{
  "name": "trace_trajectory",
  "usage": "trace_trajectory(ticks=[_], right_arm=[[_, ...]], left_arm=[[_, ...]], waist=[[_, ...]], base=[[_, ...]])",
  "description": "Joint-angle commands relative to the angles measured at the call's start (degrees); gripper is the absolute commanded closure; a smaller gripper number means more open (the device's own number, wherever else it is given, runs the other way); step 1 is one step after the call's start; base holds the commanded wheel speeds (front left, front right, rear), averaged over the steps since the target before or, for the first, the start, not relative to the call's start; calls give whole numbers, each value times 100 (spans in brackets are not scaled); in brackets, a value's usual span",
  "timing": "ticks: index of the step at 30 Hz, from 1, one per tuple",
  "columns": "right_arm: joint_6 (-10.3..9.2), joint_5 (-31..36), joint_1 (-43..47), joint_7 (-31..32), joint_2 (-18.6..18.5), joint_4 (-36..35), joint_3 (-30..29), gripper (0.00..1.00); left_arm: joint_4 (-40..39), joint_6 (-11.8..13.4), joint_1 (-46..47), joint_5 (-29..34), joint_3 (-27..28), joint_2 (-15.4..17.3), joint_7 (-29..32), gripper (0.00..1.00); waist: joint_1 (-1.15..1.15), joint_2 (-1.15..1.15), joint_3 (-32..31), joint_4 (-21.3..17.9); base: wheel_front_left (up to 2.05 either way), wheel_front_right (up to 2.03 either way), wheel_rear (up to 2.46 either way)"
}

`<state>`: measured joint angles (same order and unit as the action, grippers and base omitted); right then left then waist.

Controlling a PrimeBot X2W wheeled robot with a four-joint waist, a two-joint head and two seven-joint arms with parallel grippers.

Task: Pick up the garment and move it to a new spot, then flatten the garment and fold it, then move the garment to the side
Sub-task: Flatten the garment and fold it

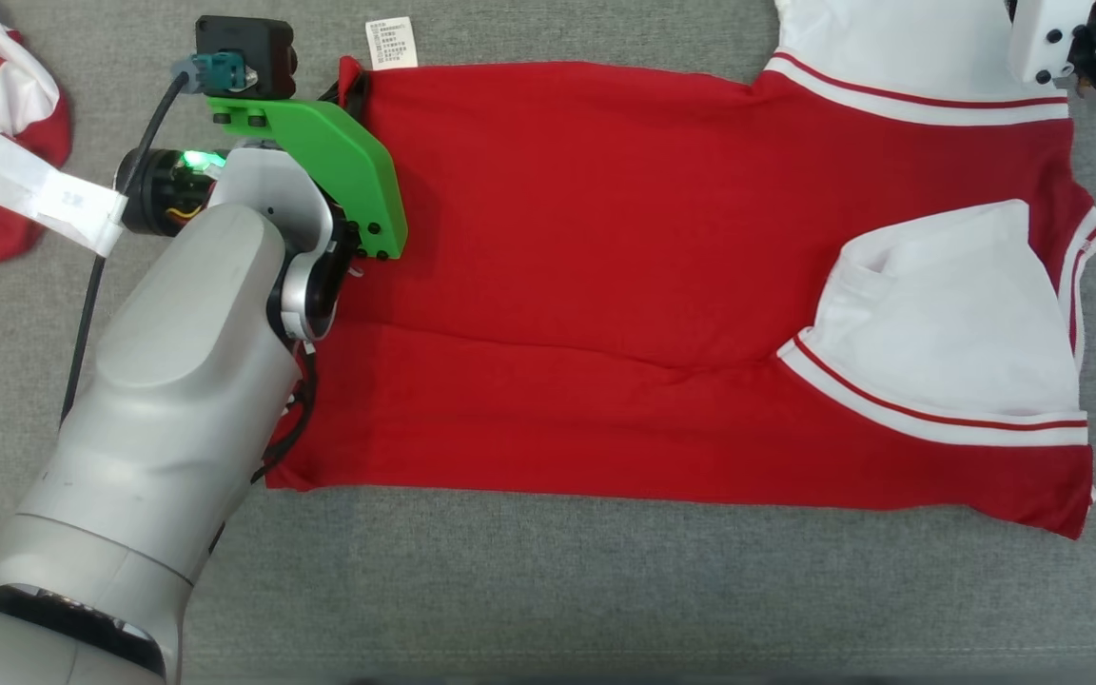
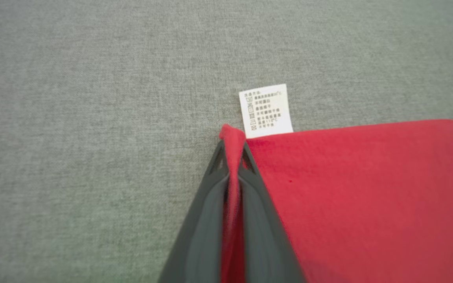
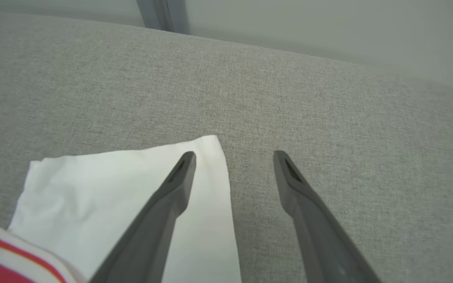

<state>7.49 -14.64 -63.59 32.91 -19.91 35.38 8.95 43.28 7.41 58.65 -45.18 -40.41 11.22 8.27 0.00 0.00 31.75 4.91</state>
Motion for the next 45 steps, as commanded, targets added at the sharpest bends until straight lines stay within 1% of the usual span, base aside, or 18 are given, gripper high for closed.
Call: trace_trajectory(ticks=[1, 7, 12, 13, 14, 16, 19, 22, 25, 29, 33, 38, 42, 45], right_arm=[[1, 60, -80, -72, -43, 64, 25, 0], [1, 256, -211, -61, -152, 387, 99, 0], [2, 244, -134, 230, -124, 751, 155, 0], [2, 187, -114, 273, -106, 805, 120, 55], [2, 126, -102, 312, -70, 867, 61, 100], [1, 91, -78, 377, -57, 951, -1, 100], [-6, 263, -169, -116, -141, 803, -231, 100], [-4, 339, -197, -618, -13, 723, -381, 100], [-4, 389, -189, -1093, -13, 674, -434, 100], [-4, 354, -94, -1534, 115, 800, -413, 100], [-4, 167, 30, -1649, 217, 883, -266, 100], [-4, -260, 424, -1677, 227, 719, 150, 100], [-4, -683, 848, -1542, 71, 312, 648, 100], [-3, -1055, 1185, -1385, -95, -84, 923, 100]], left_arm=[[82, -2, -62, 65, -45, -45, -1, 100], [92, -95, -31, 66, -99, -236, -225, 100], [199, -162, -26, 12, -107, -317, -351, 100], [220, -165, -16, 7, -100, -324, -383, 100], [241, -171, -2, 2, -84, -325, -421, 100], [289, -152, 28, -7, -39, -322, -536, 100], [356, -78, 123, 39, 51, -266, -801, 100], [444, -79, 132, 48, 103, -229, -1024, 100], [550, -102, 101, 5, 140, -200, -1131, 100], [713, -140, 38, -1, 146, -137, -1248, 100], [811, -235, -47, 67, 67, -126, -1381, 100], [937, -385, -218, 160, -60, -75, -1623, 100], [906, -658, -375, 306, -217, 59, -1977, 100], [891, -786, -493, 444, -296, 197, -2168, 100]], waist=[[0, 0, 117, 129], [0, 0, 277, 350], [0, 0, 304, 444], [0, 0, 306, 450], [0, 0, 307, 452], [0, 0, 294, 432], [0, 0, 242, 379], [0, 0, 118, 300], [0, 0, -27, 214], [0, 0, -265, 69], [0, 0, -487, -30], [0, 0, -824, -158], [0, 0, -1033, -261], [0, 0, -1139, -338]], base=[[0, 0, 0], [0, 0, 0], [0, 0, 0], [0, 0, 0], [0, 0, 0], [0, 0, 0], [0, 0, 0], [0, 0, 0], [0, 0, 0], [0, 0, 0], [0, 0, 0], [0, 0, 0], [0, 0, 0], [0, 0, 0]])
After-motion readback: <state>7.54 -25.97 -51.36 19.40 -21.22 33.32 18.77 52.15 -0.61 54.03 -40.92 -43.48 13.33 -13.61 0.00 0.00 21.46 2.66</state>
